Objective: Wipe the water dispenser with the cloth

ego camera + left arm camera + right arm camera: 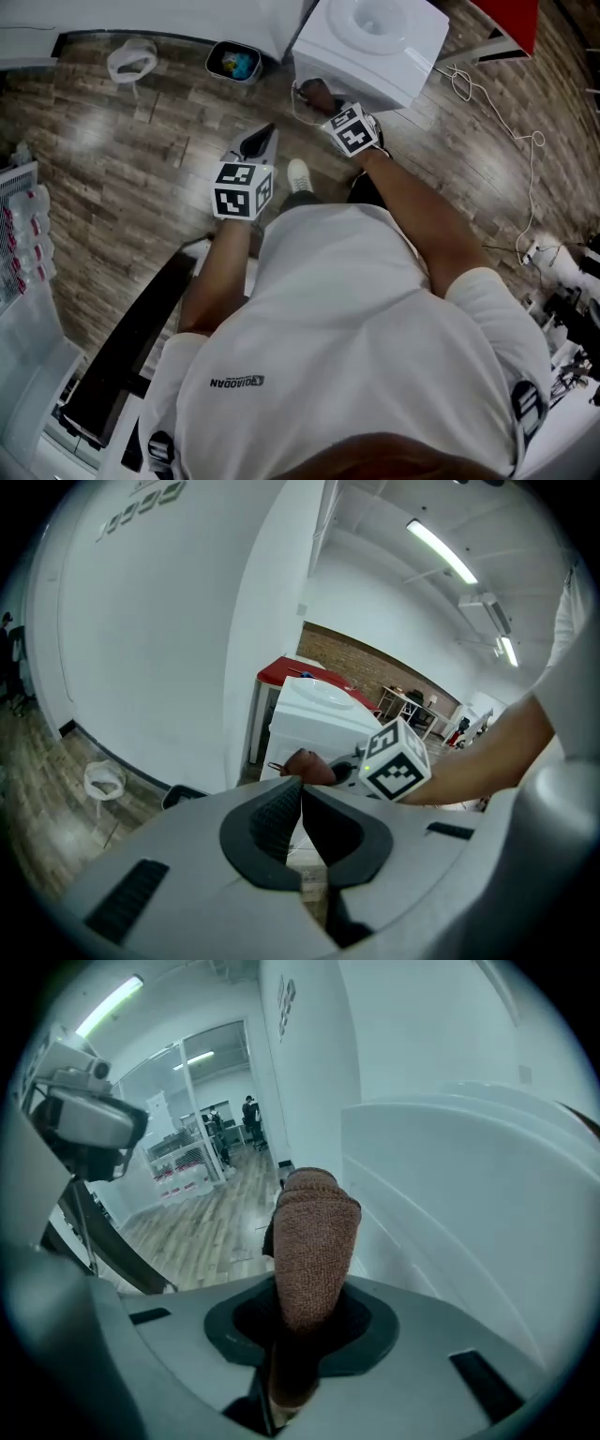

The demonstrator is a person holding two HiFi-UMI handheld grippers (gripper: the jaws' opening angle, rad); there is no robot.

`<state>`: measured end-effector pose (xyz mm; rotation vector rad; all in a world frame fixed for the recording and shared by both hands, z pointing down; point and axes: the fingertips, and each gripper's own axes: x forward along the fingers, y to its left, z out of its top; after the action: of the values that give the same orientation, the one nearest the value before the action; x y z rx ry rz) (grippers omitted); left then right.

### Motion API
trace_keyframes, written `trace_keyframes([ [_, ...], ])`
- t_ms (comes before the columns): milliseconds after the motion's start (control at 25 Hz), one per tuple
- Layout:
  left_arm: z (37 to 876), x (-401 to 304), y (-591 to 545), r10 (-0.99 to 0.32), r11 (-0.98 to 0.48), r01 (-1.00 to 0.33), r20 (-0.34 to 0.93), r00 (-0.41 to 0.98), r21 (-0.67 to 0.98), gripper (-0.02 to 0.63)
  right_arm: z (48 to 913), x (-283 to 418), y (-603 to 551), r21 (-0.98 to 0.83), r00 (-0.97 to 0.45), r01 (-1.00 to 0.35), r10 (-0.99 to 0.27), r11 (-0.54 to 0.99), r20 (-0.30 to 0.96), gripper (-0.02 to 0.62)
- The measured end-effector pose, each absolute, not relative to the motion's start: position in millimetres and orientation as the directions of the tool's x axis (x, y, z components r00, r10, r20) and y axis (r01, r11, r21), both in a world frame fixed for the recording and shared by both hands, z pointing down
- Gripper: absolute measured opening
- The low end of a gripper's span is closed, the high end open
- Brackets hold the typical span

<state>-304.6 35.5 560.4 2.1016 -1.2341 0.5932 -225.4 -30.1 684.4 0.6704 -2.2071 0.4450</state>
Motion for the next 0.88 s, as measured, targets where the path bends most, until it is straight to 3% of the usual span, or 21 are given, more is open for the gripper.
trace_keyframes([
  [400,563,-326,45,-0.617,-0.282,-0.914,0.674,0.406,0.292,0.002,727,-273,-72,-0.096,-0.53,-0.575,-0.281,0.812,0.8,0.074],
  [880,571,-327,50,-0.599,-0.271,-0.917,0.694,0.399,0.292,0.002,769,-242,-64,-0.09,-0.458,-0.586,-0.238,0.805,0.856,0.074],
])
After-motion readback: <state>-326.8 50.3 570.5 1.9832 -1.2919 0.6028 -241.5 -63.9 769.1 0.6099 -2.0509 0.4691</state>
